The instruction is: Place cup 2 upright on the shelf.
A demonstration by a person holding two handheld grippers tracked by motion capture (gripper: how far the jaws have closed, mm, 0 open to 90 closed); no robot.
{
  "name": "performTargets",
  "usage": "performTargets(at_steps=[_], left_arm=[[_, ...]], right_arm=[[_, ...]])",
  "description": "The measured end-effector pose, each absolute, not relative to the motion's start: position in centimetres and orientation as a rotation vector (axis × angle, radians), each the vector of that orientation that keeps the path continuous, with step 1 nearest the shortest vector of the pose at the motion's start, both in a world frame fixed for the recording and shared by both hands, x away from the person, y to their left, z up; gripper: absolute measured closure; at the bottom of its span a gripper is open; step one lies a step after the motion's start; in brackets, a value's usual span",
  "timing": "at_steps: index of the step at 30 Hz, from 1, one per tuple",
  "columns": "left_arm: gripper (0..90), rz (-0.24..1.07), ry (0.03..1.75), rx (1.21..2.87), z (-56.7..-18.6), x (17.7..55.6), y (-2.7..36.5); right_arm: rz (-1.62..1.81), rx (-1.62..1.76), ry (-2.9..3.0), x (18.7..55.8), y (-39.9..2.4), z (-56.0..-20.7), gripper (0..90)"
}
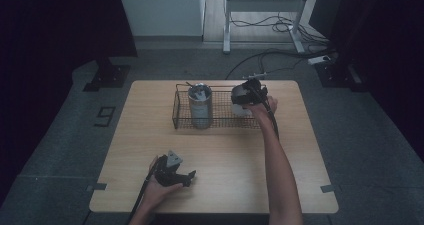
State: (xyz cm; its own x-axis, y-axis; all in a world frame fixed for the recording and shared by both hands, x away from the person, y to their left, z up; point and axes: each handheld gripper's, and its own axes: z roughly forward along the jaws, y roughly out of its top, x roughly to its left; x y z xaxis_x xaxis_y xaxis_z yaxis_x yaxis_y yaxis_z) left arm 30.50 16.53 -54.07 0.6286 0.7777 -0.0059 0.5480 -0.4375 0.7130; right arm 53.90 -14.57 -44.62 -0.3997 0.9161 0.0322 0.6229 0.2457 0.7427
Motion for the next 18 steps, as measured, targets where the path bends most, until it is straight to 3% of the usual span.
performTargets(at_steps=[18], left_arm=[[8.9,0.429,1.032,2.158,-54.1,30.4,16.5]], right_arm=[[0.868,1.394,2.176,54.4,-13.9,-46.8,5.8]])
